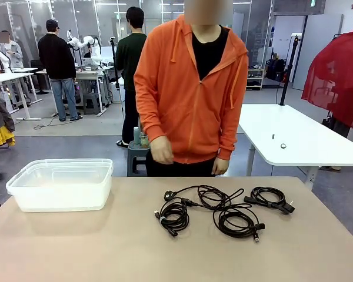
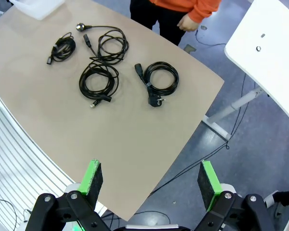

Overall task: Organize and store the cables.
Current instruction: Place the Power Cable into the Organizing box.

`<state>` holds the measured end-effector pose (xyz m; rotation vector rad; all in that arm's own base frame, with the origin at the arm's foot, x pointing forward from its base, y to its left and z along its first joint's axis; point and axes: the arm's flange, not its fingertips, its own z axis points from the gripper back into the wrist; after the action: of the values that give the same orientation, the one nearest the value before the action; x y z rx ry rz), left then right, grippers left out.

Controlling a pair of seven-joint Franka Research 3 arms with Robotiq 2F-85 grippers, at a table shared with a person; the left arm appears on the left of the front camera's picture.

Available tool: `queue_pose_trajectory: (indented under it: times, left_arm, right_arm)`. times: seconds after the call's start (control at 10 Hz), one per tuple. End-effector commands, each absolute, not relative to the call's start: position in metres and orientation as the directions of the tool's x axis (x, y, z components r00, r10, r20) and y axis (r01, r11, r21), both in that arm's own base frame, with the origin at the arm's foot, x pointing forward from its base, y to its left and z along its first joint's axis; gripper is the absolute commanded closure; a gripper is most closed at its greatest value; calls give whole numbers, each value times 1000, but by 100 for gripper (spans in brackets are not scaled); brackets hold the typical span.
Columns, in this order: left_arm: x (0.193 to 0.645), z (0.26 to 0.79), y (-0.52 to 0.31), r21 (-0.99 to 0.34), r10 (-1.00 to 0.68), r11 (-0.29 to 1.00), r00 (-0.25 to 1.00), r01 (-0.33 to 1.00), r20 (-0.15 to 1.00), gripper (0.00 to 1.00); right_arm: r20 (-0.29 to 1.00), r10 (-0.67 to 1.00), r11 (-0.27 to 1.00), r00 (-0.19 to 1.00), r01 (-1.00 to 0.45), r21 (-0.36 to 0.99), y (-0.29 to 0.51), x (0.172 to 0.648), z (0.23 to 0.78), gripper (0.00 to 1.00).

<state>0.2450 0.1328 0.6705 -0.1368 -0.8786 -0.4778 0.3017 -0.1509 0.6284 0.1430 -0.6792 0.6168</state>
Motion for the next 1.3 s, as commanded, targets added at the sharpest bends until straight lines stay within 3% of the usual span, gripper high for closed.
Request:
queue_pose_trajectory:
  times: [0.0,1.2]
  left_arm:
    - [244,671,133,84,-354,882,534,464,768,0]
    - [244,671,133,84,-354,882,534,464,768,0]
  right_arm:
    - [624,494,806,605,-588,-68,-151,302,629,0]
    - [624,494,806,605,-588,-68,-151,302,629,0]
